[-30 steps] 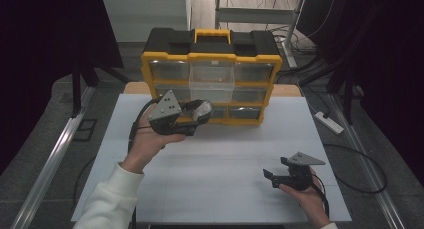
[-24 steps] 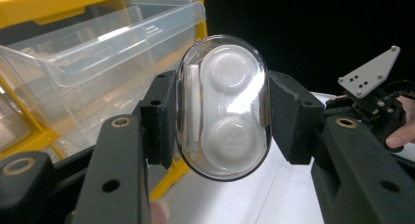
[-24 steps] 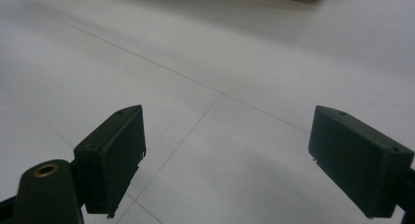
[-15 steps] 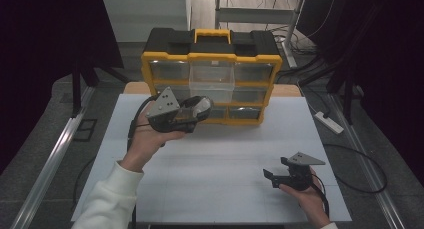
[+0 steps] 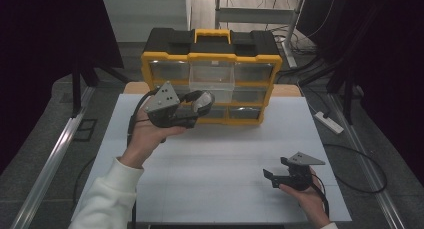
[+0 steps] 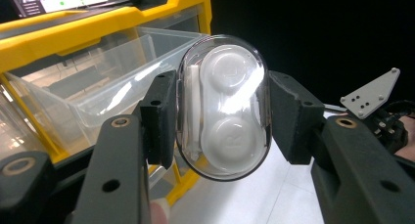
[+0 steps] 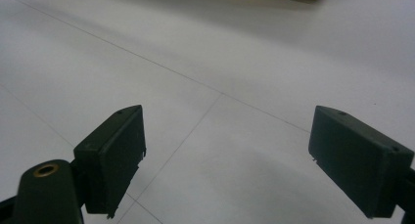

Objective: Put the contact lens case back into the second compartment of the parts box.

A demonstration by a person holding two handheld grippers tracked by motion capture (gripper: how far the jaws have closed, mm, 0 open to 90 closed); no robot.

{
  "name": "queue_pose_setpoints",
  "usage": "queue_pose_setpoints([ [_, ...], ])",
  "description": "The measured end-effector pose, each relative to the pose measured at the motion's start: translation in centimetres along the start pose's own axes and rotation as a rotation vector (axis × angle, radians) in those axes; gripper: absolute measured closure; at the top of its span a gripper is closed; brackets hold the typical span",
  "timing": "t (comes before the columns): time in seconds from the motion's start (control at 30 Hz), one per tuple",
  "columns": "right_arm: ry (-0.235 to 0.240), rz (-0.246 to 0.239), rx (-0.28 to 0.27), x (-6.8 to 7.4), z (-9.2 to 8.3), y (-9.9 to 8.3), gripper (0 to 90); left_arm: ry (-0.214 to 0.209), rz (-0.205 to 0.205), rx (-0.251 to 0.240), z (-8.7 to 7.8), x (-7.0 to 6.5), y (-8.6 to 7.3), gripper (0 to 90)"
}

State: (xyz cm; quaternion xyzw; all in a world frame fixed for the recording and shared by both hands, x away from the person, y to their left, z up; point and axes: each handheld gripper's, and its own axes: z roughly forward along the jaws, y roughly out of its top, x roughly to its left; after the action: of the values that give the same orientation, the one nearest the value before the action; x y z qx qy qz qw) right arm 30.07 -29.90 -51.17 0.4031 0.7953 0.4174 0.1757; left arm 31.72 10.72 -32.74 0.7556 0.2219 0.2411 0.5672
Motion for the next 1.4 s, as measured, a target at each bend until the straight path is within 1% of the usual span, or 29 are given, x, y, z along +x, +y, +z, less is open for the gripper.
queue_pose_setpoints([
  [0.03,0.001,0.001,0.000,0.0,0.0,0.0,13.2,0.007,-0.001,-0.003,0.1,0.0,0.1,49.3],
  [0.33,0.001,0.001,-0.001,0.0,0.0,0.0,13.3,0.017,0.001,-0.010,0.2,0.2,0.8,49.3],
  [0.4,0.001,0.000,-0.001,0.0,0.0,0.0,13.3,0.025,0.000,-0.012,0.1,0.4,1.0,49.3],
  [0.5,0.000,0.000,-0.002,0.0,0.0,0.0,13.3,0.025,0.001,-0.016,0.0,0.5,1.2,49.3],
  [0.57,0.000,-0.001,-0.002,0.0,0.0,0.0,13.3,0.025,-0.002,-0.027,-0.1,0.7,1.4,49.3],
  [0.93,-0.001,0.002,-0.005,-0.1,0.0,0.0,13.3,0.038,-0.007,-0.032,0.2,1.2,2.0,49.3],
  [1.07,-0.001,0.002,-0.005,-0.1,0.0,0.0,13.2,0.038,-0.011,-0.037,0.3,1.5,2.2,49.3],
  [1.2,-0.002,0.002,-0.006,-0.1,-0.1,0.0,13.2,0.045,-0.024,-0.048,0.3,2.2,2.4,49.4],
  [1.33,-0.002,0.003,-0.007,-0.1,-0.1,0.0,13.2,0.048,-0.034,-0.047,0.5,2.7,2.6,49.3],
  [1.4,-0.002,0.003,-0.007,-0.1,-0.1,0.0,13.3,0.049,-0.030,-0.044,0.6,2.7,2.6,49.4],
])
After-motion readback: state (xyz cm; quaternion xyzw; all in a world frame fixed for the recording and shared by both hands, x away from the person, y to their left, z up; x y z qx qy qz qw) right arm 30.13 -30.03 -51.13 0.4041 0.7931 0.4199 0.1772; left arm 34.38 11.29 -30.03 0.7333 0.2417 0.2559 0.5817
